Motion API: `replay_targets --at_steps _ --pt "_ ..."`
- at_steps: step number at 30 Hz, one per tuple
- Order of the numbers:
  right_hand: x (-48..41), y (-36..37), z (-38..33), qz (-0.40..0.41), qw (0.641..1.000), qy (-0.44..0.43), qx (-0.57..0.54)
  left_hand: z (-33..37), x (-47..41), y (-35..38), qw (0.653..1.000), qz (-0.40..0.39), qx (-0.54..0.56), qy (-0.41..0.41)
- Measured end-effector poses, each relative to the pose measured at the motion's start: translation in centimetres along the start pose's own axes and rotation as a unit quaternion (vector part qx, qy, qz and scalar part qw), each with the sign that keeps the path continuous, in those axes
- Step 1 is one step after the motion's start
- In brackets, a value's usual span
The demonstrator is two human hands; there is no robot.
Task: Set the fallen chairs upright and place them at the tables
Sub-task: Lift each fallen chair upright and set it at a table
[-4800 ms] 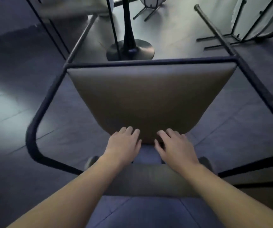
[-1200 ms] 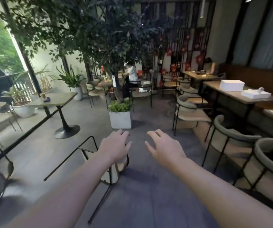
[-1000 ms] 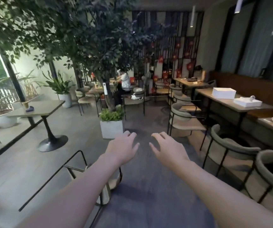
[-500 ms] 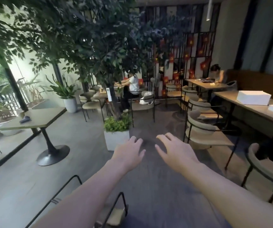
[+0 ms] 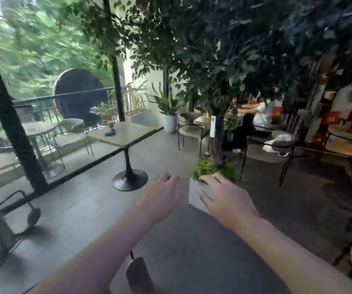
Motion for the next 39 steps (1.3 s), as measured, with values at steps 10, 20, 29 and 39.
replay_targets --at_steps 10,20,29,39 --pt "-22.9 9.4 2.5 -0.051 0.988 -0.146 -0.023 -9.0 -14.4 6.9 0.987 -0.011 -0.033 -0.158" --pt "-38.4 17.2 -2.2 -0.075 0.900 -0.412 -0.117 -15.7 -18.0 9.5 0.896 0.043 -0.136 -0.420" --pt "-38.4 23.3 -12.2 -0.130 0.731 -0.639 -0.200 -15.6 -12.4 9.1 0.741 0.045 -0.204 -0.638" --pt "-36.8 30.8 -20.0 -0.155 0.555 -0.779 -0.245 -15.9 -9.5 14.1 0.594 0.034 -0.224 -0.772"
Point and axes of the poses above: each hand's wrist, its own x-axis away from the middle knuckle, its own y-axis out of the palm, z = x × y, the point moved 3 cm from there along -x, towards the middle knuckle, and after that the axes turned 4 degrees about y, right-handed, at the moved point
